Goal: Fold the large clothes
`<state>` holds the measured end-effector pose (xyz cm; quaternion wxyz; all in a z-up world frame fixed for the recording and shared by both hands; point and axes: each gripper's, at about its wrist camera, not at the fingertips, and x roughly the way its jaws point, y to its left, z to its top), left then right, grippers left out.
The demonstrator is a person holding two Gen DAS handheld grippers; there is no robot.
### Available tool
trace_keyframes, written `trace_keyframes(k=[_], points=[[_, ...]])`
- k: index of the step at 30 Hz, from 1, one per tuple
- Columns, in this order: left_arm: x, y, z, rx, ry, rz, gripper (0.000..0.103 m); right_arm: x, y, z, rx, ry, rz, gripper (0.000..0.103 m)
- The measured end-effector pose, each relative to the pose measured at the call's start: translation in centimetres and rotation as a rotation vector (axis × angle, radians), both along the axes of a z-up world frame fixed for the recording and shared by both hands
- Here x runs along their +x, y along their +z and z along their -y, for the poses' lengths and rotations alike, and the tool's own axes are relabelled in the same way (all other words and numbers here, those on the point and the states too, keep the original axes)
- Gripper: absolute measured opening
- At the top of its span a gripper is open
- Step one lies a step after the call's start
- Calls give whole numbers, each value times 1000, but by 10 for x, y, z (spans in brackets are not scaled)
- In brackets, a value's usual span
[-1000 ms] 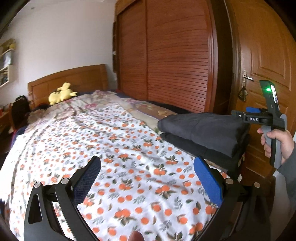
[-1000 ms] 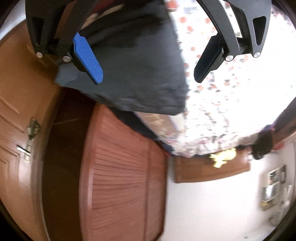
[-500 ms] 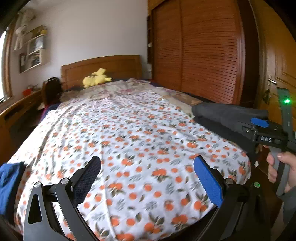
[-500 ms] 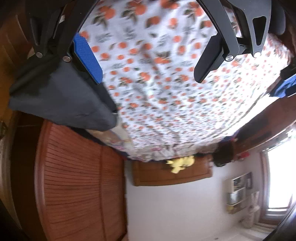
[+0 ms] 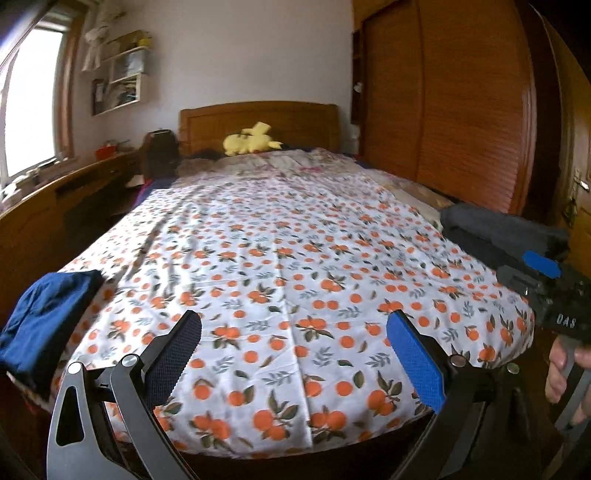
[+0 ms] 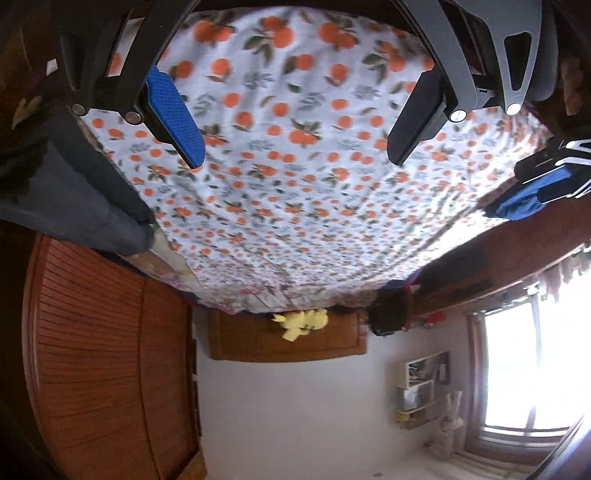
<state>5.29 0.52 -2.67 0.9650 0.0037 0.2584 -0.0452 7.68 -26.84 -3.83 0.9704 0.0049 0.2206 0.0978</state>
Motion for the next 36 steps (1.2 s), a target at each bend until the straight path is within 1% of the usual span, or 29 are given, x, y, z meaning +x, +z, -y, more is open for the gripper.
trace_keyframes(k=[3, 9, 13, 17, 25, 36], points=[[-11, 11, -15, -4, 42, 28, 101, -8, 10, -12, 11, 16, 31, 95], [-36, 40, -36, 3, 122, 101, 101, -26, 39, -30, 44, 57, 104, 95], [-50, 56, -46, 11, 153, 145, 101, -36, 51, -36, 45, 73, 137, 95], [-60, 66, -51, 17, 160, 168, 101, -43, 56, -38, 49, 74, 153, 95], [-63, 69, -49, 25, 151, 169, 101, -46, 55, -39, 51, 75, 150, 95], [-64, 65, -44, 27, 139, 166, 101, -46, 54, -36, 51, 69, 147, 95]])
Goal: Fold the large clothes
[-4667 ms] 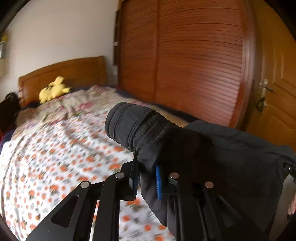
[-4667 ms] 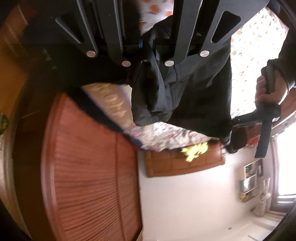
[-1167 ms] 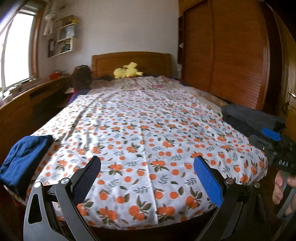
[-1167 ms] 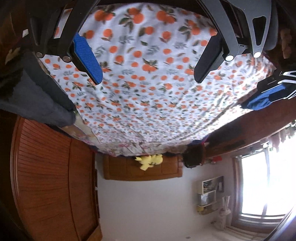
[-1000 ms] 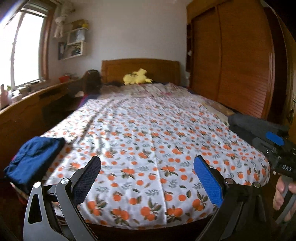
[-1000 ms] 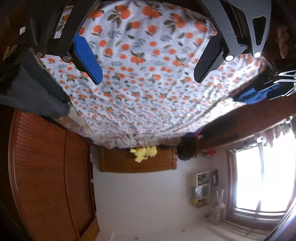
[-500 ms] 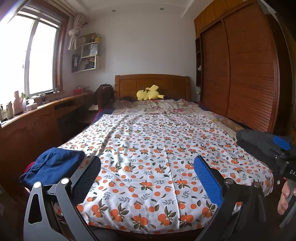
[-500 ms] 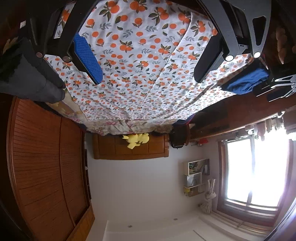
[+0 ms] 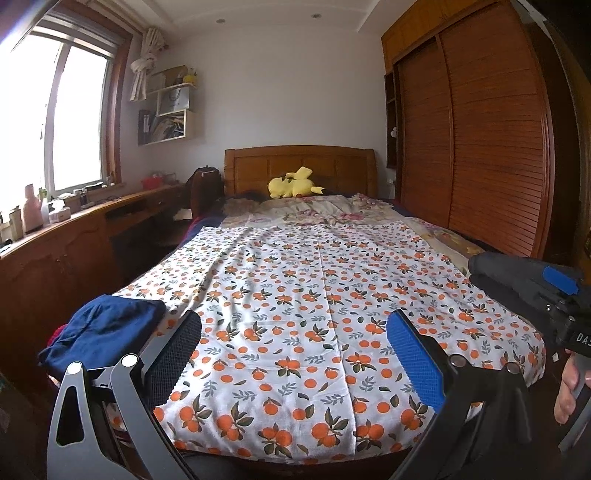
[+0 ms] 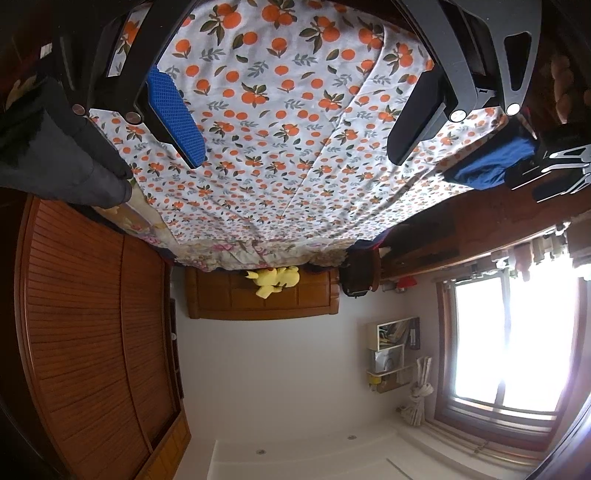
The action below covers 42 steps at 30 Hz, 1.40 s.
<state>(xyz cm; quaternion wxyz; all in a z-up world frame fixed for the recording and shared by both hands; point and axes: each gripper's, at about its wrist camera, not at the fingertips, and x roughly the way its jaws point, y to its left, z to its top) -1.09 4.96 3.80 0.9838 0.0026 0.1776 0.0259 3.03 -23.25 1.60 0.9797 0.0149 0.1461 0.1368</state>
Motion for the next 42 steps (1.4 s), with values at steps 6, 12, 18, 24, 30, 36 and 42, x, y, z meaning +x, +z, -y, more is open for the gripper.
trace_keyframes(k=[6, 12, 18, 24, 30, 36, 42], points=[[-1, -1, 1, 2, -8, 3, 101, 0, 0, 1, 0, -1, 0, 95], [-4, 0, 3, 5, -14, 11, 101, -1, -2, 2, 1, -1, 0, 95], [-5, 0, 5, 5, -18, 14, 101, -1, -2, 3, 1, -1, 0, 95], [-6, 2, 6, 8, -22, 21, 101, -2, -2, 2, 2, -1, 1, 95], [-6, 3, 7, 8, -23, 22, 101, -1, -1, 2, 0, -1, 1, 95], [-6, 4, 7, 7, -25, 20, 101, -1, -2, 2, 2, 1, 0, 95], [-6, 3, 7, 8, -21, 18, 101, -2, -1, 1, 3, 2, -1, 95]])
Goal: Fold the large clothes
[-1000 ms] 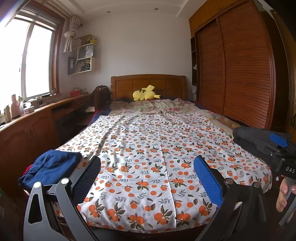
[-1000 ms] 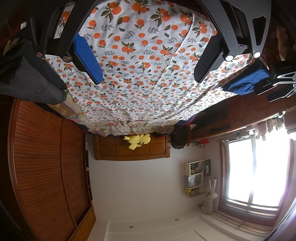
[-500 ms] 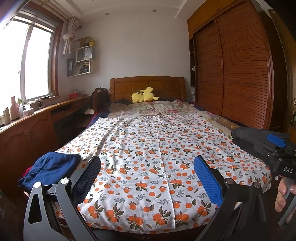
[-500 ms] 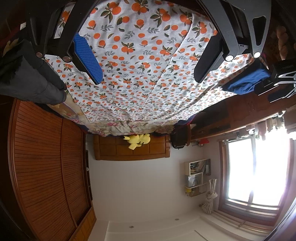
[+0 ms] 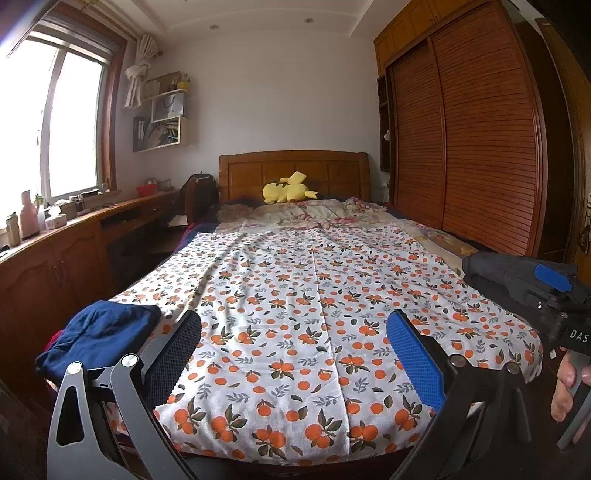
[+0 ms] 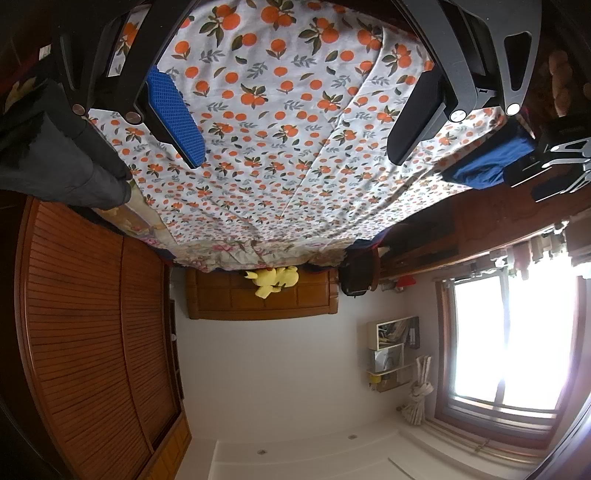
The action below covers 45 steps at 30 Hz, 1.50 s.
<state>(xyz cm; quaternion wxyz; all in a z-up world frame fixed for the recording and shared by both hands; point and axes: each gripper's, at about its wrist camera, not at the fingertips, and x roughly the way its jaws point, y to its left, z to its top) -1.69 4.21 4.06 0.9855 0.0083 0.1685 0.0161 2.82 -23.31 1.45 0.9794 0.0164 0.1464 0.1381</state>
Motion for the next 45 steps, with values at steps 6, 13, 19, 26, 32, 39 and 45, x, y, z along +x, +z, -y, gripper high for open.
trace_keyframes(k=[6, 13, 19, 26, 32, 39, 45], points=[[1, -2, 0, 0, 1, -3, 101, 0, 0, 0, -1, 1, -1, 95], [1, -3, 0, 0, 1, -3, 101, 0, 0, 0, -1, 0, -1, 95], [1, -3, 0, 0, 1, -3, 101, 0, 0, 0, -1, 0, -2, 95], [1, -3, 0, -1, 0, -4, 101, 0, 0, 0, -1, 0, -2, 95], [2, -4, 0, -1, 0, -4, 101, 0, 0, 0, 0, -1, -2, 95], [2, -5, 1, 1, 0, -5, 101, 0, 0, 0, 0, -1, -3, 95], [3, -8, 0, 1, 2, -9, 101, 1, -1, -1, -1, -3, -4, 95]])
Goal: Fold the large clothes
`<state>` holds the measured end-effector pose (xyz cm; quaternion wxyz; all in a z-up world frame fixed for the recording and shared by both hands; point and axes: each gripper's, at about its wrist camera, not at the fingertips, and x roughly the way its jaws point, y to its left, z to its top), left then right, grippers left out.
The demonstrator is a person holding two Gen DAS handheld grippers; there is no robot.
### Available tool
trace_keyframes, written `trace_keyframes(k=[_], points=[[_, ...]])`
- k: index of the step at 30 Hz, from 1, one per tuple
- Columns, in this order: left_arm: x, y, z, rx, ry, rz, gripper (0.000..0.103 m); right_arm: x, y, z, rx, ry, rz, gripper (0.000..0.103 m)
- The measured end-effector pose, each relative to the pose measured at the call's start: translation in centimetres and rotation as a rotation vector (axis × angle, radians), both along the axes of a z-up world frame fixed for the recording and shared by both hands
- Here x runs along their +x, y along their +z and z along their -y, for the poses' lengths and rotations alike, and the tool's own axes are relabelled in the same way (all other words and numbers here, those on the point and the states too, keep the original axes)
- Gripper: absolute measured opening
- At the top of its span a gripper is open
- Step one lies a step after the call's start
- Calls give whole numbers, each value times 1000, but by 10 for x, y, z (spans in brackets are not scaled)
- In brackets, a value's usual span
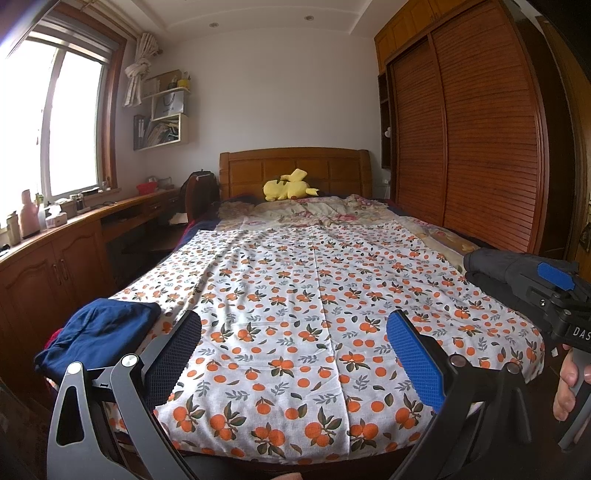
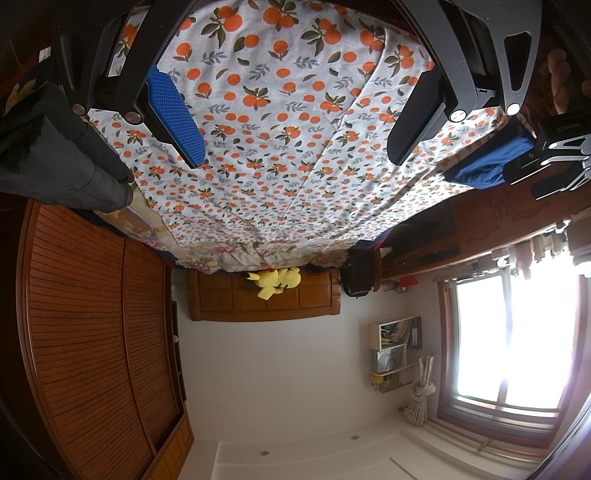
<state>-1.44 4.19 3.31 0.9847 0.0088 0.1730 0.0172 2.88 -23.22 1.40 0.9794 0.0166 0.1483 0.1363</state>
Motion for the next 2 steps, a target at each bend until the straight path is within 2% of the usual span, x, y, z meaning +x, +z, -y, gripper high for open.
trace_keyframes(k=[2], points=[[0, -1, 0, -1, -1, 0, 101, 0, 0, 0, 1, 0, -1, 95]])
